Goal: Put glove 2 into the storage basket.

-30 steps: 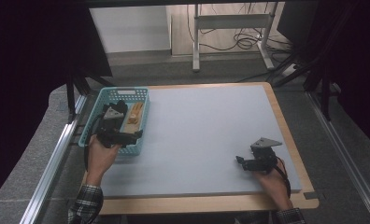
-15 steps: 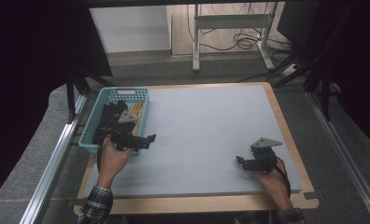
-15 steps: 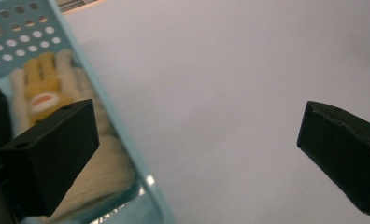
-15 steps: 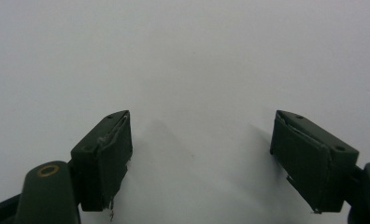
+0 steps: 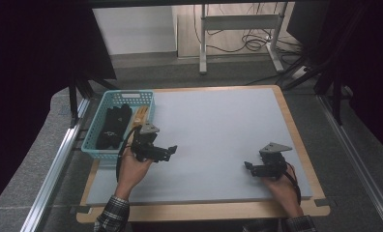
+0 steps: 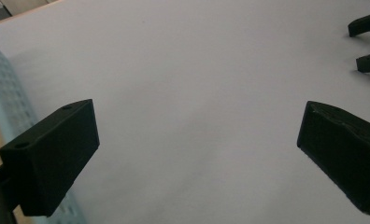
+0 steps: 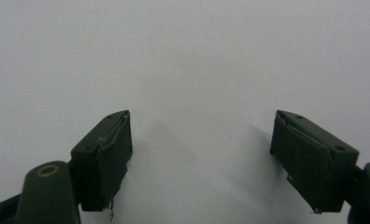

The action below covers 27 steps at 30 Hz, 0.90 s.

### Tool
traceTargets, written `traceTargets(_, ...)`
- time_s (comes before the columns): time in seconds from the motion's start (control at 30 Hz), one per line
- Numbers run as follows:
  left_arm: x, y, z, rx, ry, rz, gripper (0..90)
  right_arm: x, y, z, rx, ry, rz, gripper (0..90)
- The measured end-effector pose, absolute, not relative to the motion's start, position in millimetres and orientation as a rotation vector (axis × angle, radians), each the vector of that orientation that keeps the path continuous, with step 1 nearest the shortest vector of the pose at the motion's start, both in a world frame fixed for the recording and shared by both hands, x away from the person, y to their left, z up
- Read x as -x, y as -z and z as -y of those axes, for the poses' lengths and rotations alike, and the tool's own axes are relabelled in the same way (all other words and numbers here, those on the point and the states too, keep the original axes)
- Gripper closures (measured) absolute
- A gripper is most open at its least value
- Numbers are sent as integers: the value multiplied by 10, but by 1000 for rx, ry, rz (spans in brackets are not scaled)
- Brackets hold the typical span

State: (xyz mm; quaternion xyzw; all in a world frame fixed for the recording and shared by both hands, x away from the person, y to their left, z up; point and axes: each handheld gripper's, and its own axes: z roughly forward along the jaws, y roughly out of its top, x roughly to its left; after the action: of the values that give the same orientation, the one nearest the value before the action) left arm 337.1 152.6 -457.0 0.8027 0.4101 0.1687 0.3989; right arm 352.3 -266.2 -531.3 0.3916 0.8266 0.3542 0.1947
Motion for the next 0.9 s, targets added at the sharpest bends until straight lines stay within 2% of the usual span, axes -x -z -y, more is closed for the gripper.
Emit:
traceTargets(0.4, -3306, 4840, -1233, -2076, -384, -982, 0, -3524, 5313, 2662, -1096, -994, -2318, 204)
traceTargets(0.9, -3266, 5216, -1062, -2141, -335, -976, 0, -3523, 5312, 2662, -1095, -991, -2319, 203)
